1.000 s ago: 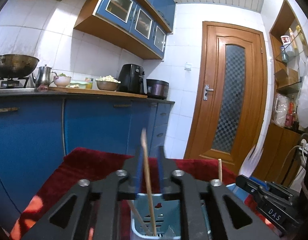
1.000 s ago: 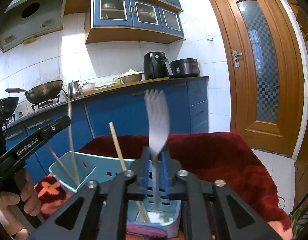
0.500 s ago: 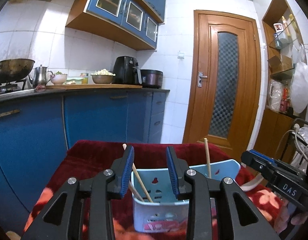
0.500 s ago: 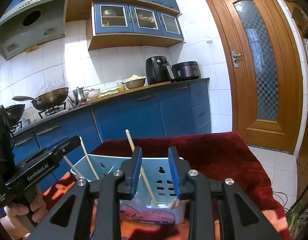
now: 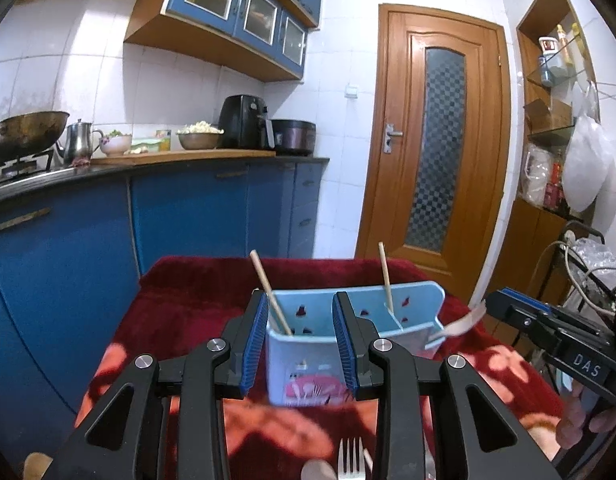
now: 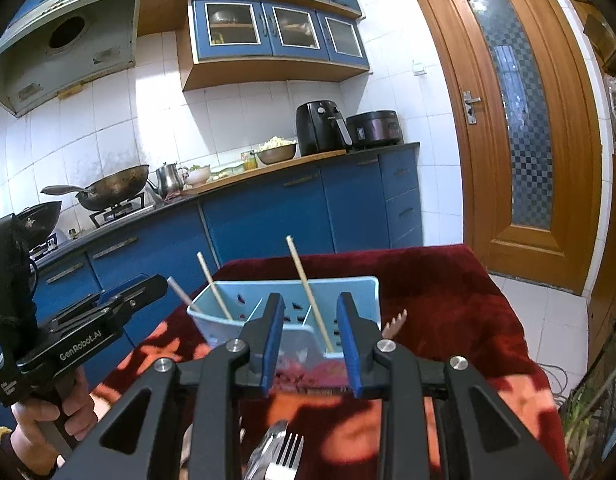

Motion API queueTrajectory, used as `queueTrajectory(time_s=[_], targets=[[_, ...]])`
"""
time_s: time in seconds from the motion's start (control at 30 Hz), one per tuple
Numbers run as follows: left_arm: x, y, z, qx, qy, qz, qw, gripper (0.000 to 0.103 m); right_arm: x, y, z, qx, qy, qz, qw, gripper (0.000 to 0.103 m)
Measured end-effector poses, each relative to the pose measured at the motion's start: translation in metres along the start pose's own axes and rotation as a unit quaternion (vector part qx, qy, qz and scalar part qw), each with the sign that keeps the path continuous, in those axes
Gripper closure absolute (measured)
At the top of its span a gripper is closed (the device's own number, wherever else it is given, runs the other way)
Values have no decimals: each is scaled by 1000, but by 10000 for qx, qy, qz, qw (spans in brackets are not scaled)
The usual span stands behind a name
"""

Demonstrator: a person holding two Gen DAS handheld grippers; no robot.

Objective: Organize utensils
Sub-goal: 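Withdraw both tools from the holder back toward the utensils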

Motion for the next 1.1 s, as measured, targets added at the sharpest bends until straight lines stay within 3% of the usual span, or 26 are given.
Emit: queueTrajectory(time_s=[0.5,0.87,1.1], targets=[[-26,47,8,-31,-98,939,9955,69,-19,58,-2,432,103,1140,9925,72],[-27,79,10,15,-176,1621,9866,69,-28,91,-10,583,234,1559,9858,72],[-19,103,-1,112,2,2202,9754,69,-31,105,-15,691,241,1700,9827,71]])
Point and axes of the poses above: each gripper's, at about its wrist camera, not at the fingertips, and x roughly the way its jaws point, z to its left, y to its underside, the point moved 7 cm from there along x, roughly the way its jaws point, and after that the axes turned 1 degree about -z, right-handed, at the moved point
